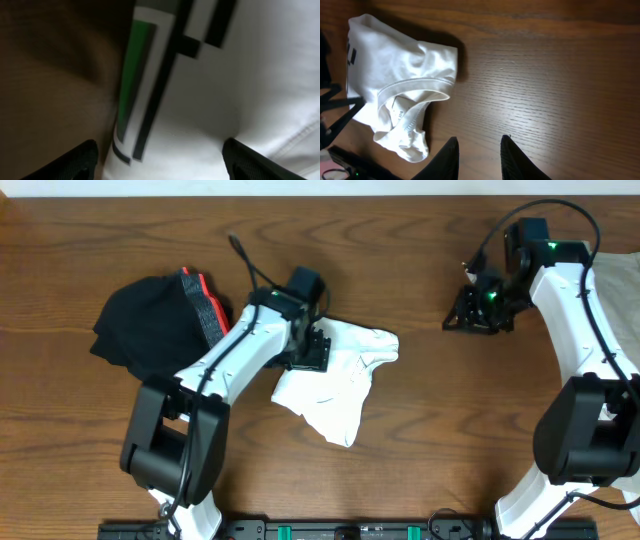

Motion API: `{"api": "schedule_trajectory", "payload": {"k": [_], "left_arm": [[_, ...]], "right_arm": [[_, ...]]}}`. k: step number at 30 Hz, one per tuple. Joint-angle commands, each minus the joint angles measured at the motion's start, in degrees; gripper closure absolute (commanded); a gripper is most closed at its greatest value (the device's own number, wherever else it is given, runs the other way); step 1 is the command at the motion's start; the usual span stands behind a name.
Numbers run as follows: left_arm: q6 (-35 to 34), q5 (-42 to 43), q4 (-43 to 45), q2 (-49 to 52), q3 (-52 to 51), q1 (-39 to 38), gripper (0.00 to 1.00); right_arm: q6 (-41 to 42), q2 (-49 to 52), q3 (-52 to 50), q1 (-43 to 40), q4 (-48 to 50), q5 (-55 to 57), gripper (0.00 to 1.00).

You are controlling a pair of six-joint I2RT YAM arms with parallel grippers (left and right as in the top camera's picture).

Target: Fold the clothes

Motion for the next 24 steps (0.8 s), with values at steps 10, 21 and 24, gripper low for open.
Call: {"api": "schedule_trajectory", "payload": {"k": [10, 21, 24], "left_arm": [[5.8, 16.8, 9.3, 0.9, -6.1, 6.6, 0.1], [19.9, 33.9, 10.1, 6.1, -7.1, 8.2, 0.23], [23.3, 39.3, 10.1, 8.4, -7.1, 8.2, 0.41]], "right_arm": [[-1.9, -1.6, 0.8, 2.0, -0.5, -0.9, 0.73], [-1.9, -1.6, 0.8, 2.1, -1.8, -0.9, 0.74], [-1.9, -1.6, 0.8, 2.0, -1.9, -0.9, 0.74]]}}
